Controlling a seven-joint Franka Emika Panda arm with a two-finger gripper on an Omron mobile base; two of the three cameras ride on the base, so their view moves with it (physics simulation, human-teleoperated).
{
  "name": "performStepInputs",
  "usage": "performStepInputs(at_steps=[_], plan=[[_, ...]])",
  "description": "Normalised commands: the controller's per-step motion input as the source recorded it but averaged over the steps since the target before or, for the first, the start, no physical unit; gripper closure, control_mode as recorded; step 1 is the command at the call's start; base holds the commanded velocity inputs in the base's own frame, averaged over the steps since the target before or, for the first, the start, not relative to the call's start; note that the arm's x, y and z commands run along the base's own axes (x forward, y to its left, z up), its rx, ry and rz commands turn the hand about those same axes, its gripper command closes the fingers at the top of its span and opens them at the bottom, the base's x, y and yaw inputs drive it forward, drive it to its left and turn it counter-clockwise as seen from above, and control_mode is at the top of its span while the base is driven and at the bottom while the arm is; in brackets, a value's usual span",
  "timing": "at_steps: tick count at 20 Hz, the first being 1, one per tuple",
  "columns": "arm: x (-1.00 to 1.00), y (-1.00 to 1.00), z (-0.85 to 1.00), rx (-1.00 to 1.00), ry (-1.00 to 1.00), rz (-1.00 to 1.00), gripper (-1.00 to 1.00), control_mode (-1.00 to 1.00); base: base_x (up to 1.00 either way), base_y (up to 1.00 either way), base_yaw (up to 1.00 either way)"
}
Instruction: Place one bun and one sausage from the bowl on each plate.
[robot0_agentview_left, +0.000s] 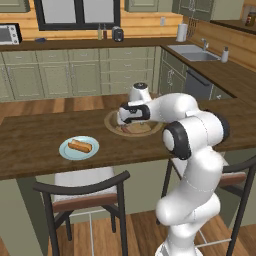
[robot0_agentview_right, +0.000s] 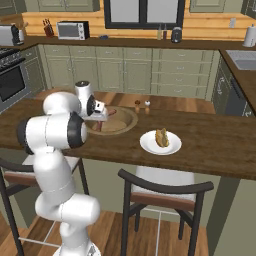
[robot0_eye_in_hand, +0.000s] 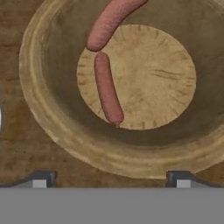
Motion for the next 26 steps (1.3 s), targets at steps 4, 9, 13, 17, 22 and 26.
performStepInputs(at_steps=[4, 9, 13, 17, 22, 26], plan=[[0.83, 0.01, -0.30, -0.01, 0.25, -0.06, -1.00, -1.00, 0.00, 0.00, 0.00], [0.45, 0.00, -0.20, 0.02, 0.12, 0.00, -1.00, -1.00, 0.00, 0.00, 0.00], [0.19, 0.11, -0.78, 0.02, -0.07, 0.00, -1.00, -1.00, 0.00, 0.00, 0.00], [0.42, 0.21, -0.61, 0.01, -0.01, 0.00, -1.00, -1.00, 0.00, 0.00, 0.00], [0.32, 0.00, -0.40, 0.00, -0.07, 0.00, -1.00, -1.00, 0.00, 0.00, 0.00], [0.12, -0.03, -0.47, 0.00, -0.04, 0.00, -1.00, -1.00, 0.00, 0.00, 0.00]])
